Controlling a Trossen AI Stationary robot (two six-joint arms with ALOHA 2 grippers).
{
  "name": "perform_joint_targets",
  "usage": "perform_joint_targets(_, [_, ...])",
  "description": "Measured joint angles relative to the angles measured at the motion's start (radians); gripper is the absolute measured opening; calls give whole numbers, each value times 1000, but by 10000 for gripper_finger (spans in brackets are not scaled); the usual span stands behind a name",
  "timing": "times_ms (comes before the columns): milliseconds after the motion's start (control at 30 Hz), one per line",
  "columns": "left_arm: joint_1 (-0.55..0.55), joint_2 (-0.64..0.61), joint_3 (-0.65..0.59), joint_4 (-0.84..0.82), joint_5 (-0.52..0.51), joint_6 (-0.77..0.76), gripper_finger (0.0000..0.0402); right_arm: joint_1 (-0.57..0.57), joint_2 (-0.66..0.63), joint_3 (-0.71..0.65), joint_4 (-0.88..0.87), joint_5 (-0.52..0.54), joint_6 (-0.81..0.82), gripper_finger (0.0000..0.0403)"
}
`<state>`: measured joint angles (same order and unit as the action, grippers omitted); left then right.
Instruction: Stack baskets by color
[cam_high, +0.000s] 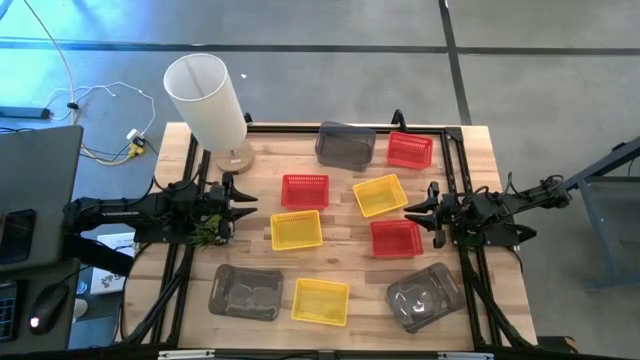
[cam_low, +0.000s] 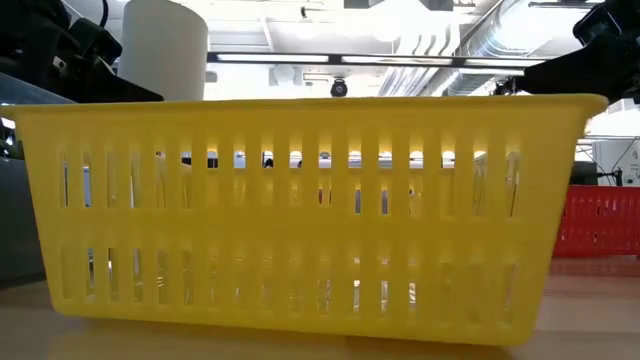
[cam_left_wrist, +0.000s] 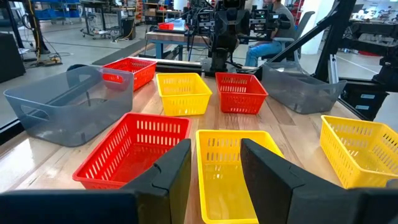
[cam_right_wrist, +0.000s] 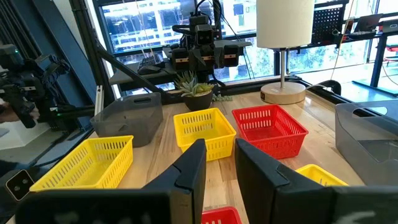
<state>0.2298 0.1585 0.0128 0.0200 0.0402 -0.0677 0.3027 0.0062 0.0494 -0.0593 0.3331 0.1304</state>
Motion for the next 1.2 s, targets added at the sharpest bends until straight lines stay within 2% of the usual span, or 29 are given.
perform_joint_targets(400, [0,0,0,9,-3,0,129,0,0,0,0,0,0,75])
perform_joint_targets(967, [0,0,0,8,3,-138,130,0,0,0,0,0,0,75])
perform_joint_targets(1200, [0,0,0,6,-29,-105,169,0,0,0,0,0,0,75])
